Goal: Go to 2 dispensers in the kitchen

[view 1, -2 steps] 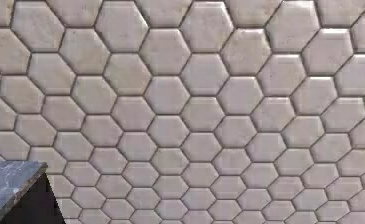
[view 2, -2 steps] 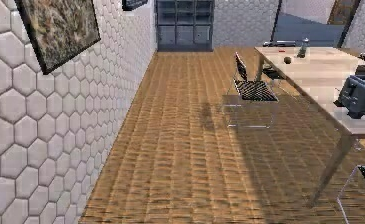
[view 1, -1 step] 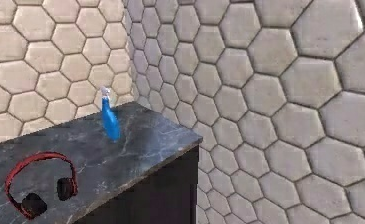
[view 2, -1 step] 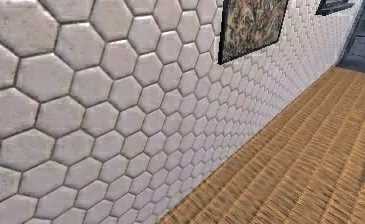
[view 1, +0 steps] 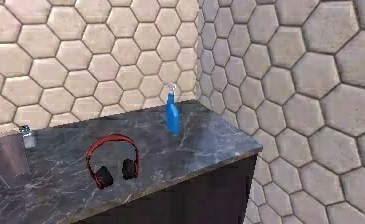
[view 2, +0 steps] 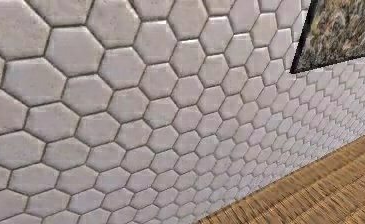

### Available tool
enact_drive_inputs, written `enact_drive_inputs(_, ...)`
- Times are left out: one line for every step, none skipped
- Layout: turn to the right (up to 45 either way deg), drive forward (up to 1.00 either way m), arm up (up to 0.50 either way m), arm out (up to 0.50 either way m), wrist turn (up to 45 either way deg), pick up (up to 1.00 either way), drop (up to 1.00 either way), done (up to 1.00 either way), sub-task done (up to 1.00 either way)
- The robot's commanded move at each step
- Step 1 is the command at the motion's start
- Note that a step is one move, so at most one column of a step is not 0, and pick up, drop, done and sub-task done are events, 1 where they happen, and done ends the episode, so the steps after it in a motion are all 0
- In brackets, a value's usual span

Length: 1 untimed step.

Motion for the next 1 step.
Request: enact_drive_inputs(0.0, 0.00, 0.00, 0.00, 0.0, 0.00, 0.00, 1.00, 0.00)
